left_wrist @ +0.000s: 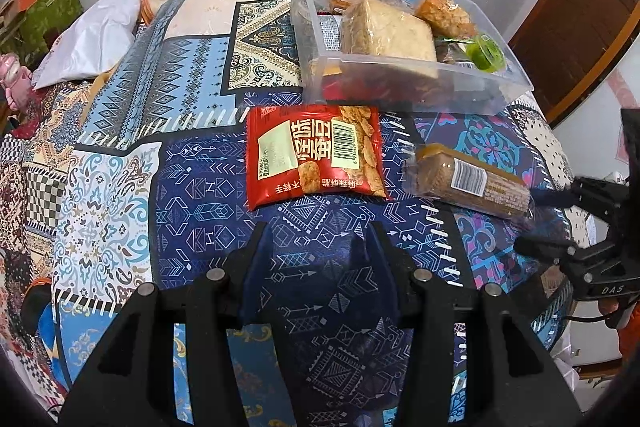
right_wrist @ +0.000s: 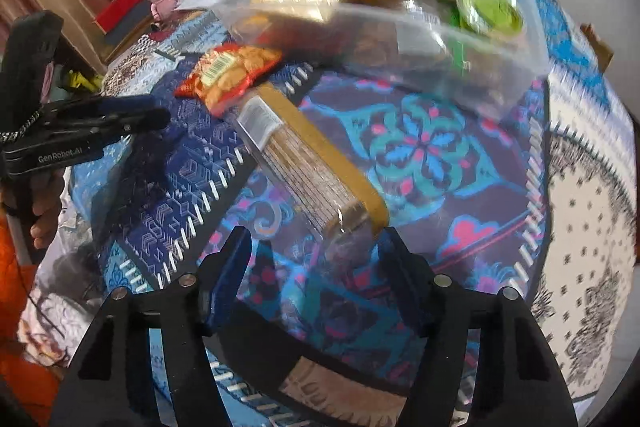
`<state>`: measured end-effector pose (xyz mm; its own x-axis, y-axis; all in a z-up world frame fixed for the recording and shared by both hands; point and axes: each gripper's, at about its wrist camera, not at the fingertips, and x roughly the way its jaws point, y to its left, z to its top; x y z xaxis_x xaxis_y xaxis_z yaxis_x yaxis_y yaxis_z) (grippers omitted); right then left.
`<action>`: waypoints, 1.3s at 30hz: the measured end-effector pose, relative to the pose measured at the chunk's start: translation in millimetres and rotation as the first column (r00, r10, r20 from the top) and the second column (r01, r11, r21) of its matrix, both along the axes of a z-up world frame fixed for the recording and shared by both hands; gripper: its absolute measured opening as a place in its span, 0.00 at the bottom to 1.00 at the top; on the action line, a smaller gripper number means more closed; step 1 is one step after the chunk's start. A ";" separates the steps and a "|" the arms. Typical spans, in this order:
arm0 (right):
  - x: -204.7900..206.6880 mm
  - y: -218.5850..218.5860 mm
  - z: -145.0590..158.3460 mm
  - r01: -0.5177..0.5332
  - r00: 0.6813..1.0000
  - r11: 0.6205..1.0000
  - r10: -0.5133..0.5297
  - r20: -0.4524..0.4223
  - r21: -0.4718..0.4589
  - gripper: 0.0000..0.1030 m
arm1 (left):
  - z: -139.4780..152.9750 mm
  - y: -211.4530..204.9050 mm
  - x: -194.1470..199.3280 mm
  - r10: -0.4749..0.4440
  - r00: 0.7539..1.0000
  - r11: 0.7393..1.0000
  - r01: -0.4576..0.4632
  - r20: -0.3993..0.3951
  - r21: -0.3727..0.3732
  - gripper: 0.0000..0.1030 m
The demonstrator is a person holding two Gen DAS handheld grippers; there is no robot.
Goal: Organize snacks
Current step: 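Grasp the red cracker bag with the left tool while the right tool grasps the long biscuit roll, then carry the red bag and biscuit roll into the clear box and release both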
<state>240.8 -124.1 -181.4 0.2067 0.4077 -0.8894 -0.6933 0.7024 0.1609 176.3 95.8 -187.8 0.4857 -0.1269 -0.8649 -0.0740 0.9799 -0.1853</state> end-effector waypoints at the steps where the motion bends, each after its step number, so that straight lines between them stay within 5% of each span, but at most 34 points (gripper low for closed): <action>1: 2.3 3.1 2.1 -0.006 1.000 1.000 0.006 0.017 0.003 0.63 | -0.7 0.3 0.5 0.000 1.000 1.000 0.000 -0.002 0.002 0.47; 7: 21.1 39.6 -8.9 -0.064 0.998 0.998 0.064 0.022 -0.002 0.69 | 0.9 3.9 12.7 -0.018 1.000 1.000 0.018 0.003 0.016 0.48; 10: 23.0 49.1 -18.9 -0.075 0.997 0.997 0.075 0.014 -0.010 0.69 | 6.0 5.6 24.1 -0.030 0.999 0.999 0.028 0.030 0.045 0.64; 13: 23.8 51.2 -24.3 -0.065 0.998 0.998 0.065 0.012 0.007 0.70 | 7.3 7.9 40.2 -0.032 0.998 0.998 0.030 0.046 0.060 0.66; 20: 24.1 30.4 -20.0 -0.024 1.000 0.997 0.024 -0.007 0.074 0.45 | -17.6 10.1 82.1 -0.044 0.999 0.999 0.044 -0.019 0.006 0.73; 25: 21.1 18.2 -19.9 0.009 1.000 0.994 -0.006 -0.025 0.111 0.42 | -29.2 -5.2 93.6 -0.051 0.998 0.998 0.051 -0.023 0.036 0.92; 28: 18.2 15.2 -19.3 0.023 1.000 0.993 -0.021 -0.021 0.116 0.41 | -38.7 -21.8 97.4 -0.065 0.997 0.990 0.071 -0.045 0.122 0.95; 31: 15.3 -3.9 -17.8 0.034 0.999 0.991 -0.032 -0.022 0.126 0.41 | -40.1 -23.3 97.9 -0.055 0.997 0.990 0.061 -0.045 0.129 0.96; 39: 5.0 -26.6 -8.0 0.068 0.998 0.984 -0.068 -0.008 0.167 0.36 | -29.5 -6.3 80.8 -0.017 1.000 0.996 0.018 -0.018 0.087 0.71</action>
